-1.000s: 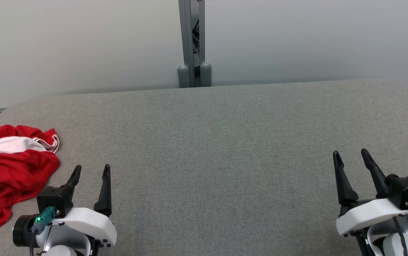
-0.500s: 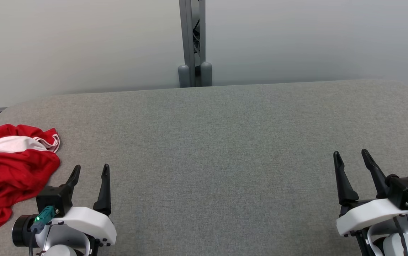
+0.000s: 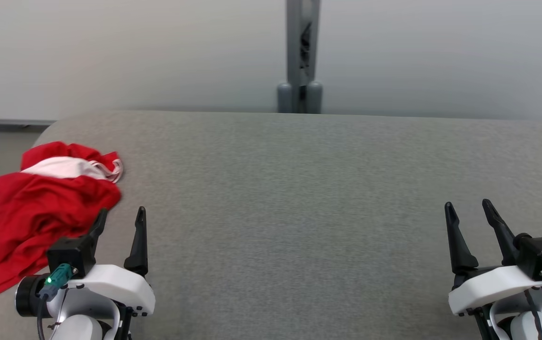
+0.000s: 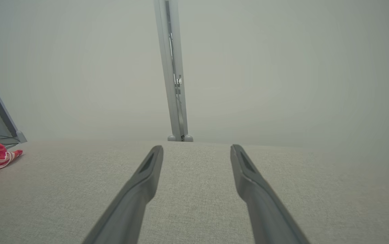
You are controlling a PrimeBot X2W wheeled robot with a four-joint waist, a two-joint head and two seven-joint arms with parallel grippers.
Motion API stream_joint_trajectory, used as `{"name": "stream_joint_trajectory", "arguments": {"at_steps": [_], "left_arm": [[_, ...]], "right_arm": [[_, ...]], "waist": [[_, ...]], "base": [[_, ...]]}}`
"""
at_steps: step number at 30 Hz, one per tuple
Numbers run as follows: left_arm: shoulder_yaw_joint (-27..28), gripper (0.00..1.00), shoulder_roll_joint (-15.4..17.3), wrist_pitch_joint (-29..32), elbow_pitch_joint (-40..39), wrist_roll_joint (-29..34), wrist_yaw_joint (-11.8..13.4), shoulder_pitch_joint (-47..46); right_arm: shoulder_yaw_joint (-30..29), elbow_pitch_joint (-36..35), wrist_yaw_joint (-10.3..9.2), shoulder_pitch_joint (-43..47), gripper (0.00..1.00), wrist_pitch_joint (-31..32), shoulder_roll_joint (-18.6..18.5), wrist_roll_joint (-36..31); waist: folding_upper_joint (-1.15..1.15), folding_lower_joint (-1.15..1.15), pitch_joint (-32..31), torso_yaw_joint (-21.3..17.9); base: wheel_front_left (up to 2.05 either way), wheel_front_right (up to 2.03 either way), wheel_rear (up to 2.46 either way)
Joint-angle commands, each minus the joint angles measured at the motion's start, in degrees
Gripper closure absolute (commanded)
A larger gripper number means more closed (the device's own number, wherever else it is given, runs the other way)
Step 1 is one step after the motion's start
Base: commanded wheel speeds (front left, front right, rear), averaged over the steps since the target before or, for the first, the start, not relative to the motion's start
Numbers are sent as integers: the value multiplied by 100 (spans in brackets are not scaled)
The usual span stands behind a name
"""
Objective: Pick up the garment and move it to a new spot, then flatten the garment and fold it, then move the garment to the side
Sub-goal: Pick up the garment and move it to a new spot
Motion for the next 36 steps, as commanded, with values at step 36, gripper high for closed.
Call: {"name": "stream_joint_trajectory", "arguments": {"at_steps": [36], "left_arm": [[244,0,152,-162,-6,-395,179,-22]], "right_arm": [[528,234,-1,-274,0,-74,-5,91]], "waist": [[0,0,116,2199]], "base": [[0,0,0]]}}
